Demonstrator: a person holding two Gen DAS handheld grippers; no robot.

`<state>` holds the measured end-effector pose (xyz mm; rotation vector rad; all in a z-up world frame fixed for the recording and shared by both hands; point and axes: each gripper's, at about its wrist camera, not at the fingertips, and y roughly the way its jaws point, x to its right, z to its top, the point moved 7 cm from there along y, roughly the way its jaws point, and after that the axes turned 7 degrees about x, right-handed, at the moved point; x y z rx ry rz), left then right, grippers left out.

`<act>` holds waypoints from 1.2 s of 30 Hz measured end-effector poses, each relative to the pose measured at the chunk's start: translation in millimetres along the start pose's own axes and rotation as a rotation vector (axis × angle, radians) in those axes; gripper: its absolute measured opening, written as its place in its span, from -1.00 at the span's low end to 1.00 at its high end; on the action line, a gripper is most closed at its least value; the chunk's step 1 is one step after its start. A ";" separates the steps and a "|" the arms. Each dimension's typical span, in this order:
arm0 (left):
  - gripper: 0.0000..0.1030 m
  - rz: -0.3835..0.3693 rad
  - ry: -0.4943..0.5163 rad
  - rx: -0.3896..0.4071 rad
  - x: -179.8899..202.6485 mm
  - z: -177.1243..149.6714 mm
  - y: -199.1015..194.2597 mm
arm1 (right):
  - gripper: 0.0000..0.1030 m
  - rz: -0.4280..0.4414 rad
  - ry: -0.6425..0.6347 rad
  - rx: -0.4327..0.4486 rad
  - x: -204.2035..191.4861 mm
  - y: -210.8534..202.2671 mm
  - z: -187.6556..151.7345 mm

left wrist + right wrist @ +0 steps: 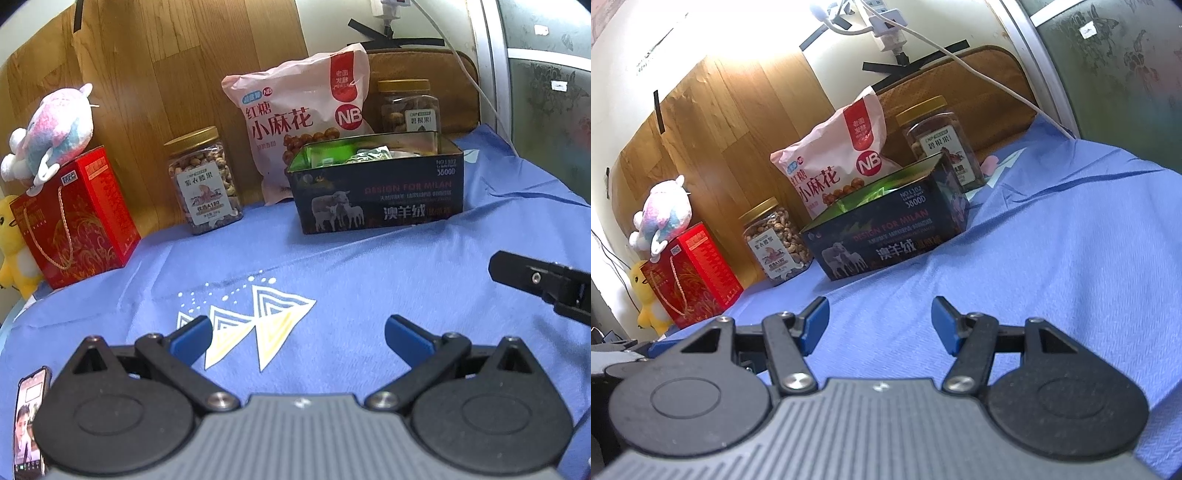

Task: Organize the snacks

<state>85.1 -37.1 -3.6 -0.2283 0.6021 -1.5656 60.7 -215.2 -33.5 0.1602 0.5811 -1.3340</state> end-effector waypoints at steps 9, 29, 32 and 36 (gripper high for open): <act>1.00 0.000 0.001 -0.017 -1.4 -3.1 4.8 | 0.24 -0.002 0.002 -0.010 1.3 2.2 -1.7; 1.00 0.001 -0.003 -0.033 -2.4 -5.0 8.1 | 0.24 -0.002 0.002 -0.011 1.4 2.0 -1.8; 1.00 0.000 -0.004 -0.036 -2.5 -6.0 8.7 | 0.24 -0.002 0.002 -0.010 1.5 1.7 -1.7; 1.00 -0.003 -0.004 -0.029 -2.3 -6.0 8.6 | 0.24 -0.003 0.001 -0.010 1.6 1.7 -1.9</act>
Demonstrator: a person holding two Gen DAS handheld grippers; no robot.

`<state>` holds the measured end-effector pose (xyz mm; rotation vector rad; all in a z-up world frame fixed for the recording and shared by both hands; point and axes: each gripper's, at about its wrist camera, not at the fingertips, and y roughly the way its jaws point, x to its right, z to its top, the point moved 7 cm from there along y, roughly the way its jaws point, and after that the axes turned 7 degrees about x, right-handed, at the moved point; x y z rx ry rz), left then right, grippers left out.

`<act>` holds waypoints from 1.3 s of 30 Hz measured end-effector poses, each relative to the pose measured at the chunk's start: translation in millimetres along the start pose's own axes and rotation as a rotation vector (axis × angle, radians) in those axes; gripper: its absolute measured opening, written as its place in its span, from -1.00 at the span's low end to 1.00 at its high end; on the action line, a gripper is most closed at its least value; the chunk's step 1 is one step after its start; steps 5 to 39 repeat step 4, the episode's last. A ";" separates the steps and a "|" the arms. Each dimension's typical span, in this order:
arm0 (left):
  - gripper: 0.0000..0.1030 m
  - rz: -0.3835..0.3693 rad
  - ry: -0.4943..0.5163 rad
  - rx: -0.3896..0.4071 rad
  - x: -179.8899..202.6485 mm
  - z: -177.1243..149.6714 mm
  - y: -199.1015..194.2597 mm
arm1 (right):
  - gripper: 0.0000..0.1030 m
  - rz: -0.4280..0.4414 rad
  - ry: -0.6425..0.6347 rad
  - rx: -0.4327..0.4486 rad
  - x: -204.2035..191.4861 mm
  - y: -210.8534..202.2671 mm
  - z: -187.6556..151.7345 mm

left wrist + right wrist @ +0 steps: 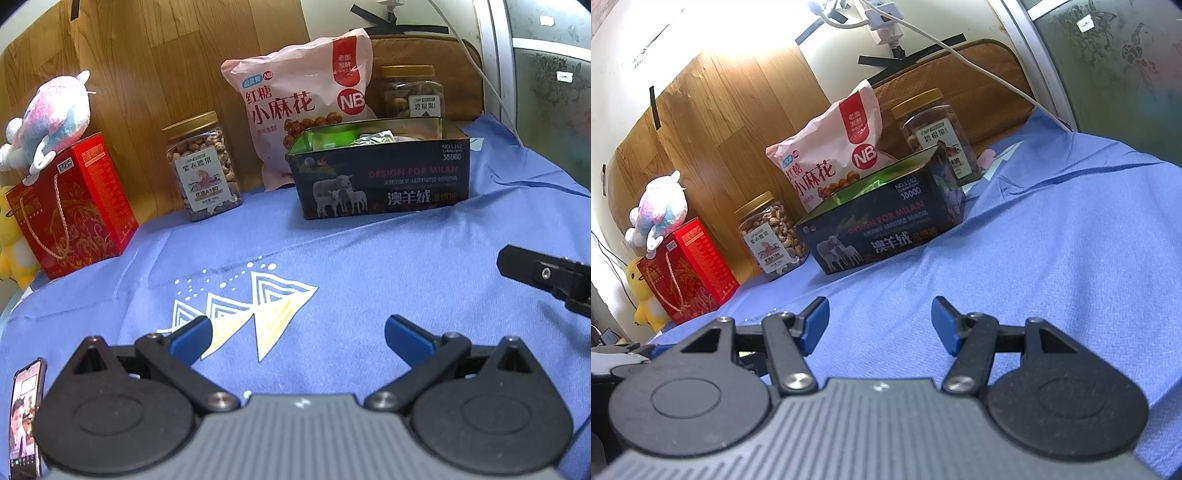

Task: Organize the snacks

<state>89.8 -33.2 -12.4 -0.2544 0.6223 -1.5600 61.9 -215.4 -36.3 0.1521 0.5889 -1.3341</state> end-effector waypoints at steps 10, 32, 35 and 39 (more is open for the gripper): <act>1.00 -0.019 -0.010 0.010 1.2 0.9 -1.9 | 0.24 0.001 0.001 -0.002 0.2 -0.1 0.1; 1.00 -0.019 -0.010 0.010 1.2 0.9 -1.9 | 0.24 0.001 0.001 -0.002 0.2 -0.1 0.1; 1.00 -0.019 -0.010 0.010 1.2 0.9 -1.9 | 0.24 0.001 0.001 -0.002 0.2 -0.1 0.1; 1.00 -0.019 -0.010 0.010 1.2 0.9 -1.9 | 0.24 0.001 0.001 -0.002 0.2 -0.1 0.1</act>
